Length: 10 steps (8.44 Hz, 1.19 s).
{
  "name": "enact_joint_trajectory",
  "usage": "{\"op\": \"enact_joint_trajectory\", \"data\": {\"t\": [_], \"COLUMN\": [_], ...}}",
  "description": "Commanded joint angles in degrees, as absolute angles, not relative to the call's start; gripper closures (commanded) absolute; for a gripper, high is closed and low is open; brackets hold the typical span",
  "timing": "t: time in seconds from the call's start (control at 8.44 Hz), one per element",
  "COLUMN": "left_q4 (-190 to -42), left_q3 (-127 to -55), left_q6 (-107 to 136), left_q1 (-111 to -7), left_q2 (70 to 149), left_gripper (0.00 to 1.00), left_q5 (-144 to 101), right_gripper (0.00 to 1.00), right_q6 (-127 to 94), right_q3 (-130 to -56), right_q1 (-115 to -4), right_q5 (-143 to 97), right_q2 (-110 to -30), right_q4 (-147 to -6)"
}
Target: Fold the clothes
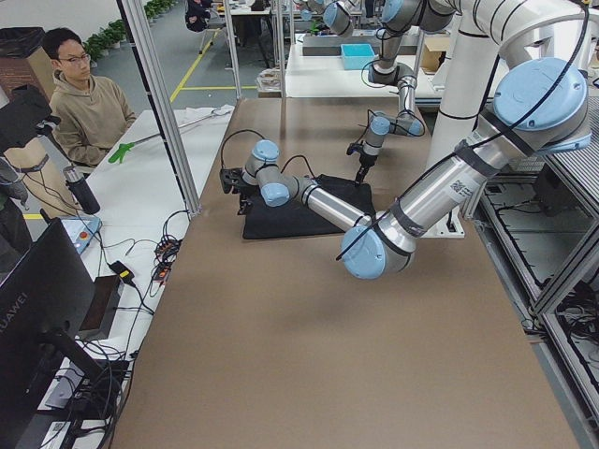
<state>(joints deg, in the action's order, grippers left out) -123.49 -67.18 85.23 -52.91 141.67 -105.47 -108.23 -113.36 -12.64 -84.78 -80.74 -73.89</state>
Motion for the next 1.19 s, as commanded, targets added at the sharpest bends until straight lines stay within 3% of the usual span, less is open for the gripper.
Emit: {"op": "enact_joint_trajectory", "data": {"t": [0.0, 0.12, 0.71, 1.07], "left_q4": [-123.49, -123.49, -123.57, -123.49], "left_q3": [-67.15, -67.06, -67.24, -79.49], "left_q6": [85.25, 85.25, 85.25, 85.34], "left_q1": [-52.91, -52.91, -53.00, -52.56], "left_q2": [141.68, 141.59, 140.45, 130.47], "left_gripper": [0.00, 0.00, 0.00, 0.00], "left_q5": [-105.47, -105.47, -105.91, -106.78], "right_gripper": [0.86, 1.00, 1.00, 1.00], "right_q6": [-108.19, -108.28, -109.07, -110.64], "right_q3": [-113.73, -113.47, -115.48, -118.39], "right_q1": [-12.74, -12.57, -10.91, -8.45], "right_q5": [-85.17, -84.82, -84.90, -84.64], "right_q2": [-80.25, -80.16, -73.23, -72.95], "right_q4": [-73.92, -74.00, -80.22, -82.08]}}
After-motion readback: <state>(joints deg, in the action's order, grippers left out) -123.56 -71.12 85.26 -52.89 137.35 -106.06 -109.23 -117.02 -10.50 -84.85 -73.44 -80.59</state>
